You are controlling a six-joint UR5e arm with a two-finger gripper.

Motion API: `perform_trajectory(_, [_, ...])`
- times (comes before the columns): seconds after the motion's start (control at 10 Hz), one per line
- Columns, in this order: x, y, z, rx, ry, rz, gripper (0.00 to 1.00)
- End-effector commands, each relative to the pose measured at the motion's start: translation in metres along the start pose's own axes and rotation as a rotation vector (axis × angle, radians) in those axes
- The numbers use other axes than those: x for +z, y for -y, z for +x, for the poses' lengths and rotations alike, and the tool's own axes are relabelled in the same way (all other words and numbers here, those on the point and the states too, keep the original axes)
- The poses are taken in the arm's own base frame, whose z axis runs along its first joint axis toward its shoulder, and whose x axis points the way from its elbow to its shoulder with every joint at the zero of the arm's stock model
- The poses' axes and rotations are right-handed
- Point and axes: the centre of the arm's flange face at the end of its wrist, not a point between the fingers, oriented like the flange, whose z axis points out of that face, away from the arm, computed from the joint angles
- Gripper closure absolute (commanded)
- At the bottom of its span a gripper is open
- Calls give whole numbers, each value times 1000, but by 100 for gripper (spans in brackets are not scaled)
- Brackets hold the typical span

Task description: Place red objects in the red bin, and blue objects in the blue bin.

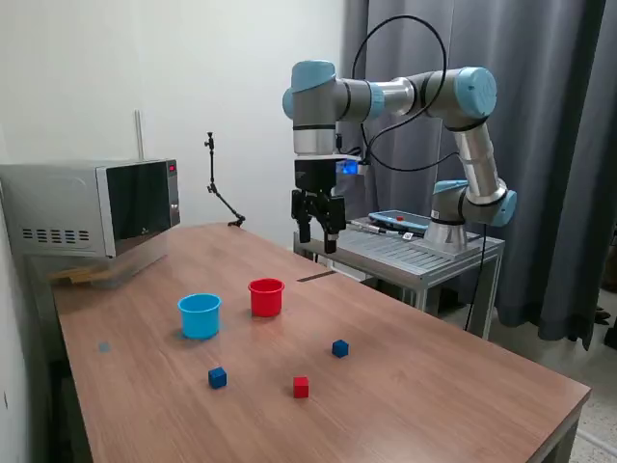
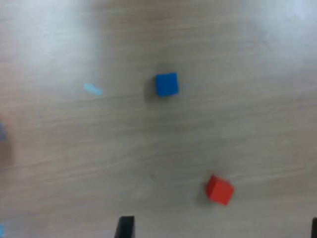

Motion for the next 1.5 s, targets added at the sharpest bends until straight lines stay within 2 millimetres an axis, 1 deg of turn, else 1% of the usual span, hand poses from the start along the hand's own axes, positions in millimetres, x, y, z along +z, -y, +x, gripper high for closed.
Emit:
perform_trajectory(0.0, [30, 13, 24, -27, 17, 58, 0])
perform_trajectory(0.1, [35, 22, 40, -49, 24, 67, 0])
perform_trajectory(0.2, [34, 29, 52, -65, 26, 66, 0])
perform_trajectory(0.3, [35, 34, 52, -57, 31, 70, 0])
perform_trajectory(0.4, [34, 38, 51, -36, 31, 69, 0])
perform_trajectory(0.6, [22, 56, 47, 2, 32, 66, 0])
perform_trajectory(0.7, [19, 62, 44, 20, 29, 52, 0])
perform_trajectory(1.0, [15, 80, 42, 27, 13, -2, 0])
perform_trajectory(1.2, [16, 95, 38, 24, 12, -3, 0])
perform_trajectory(1.3, [17, 105, 32, 15, 20, -26, 0])
perform_trajectory(1.4, [15, 111, 28, 15, 28, -56, 0])
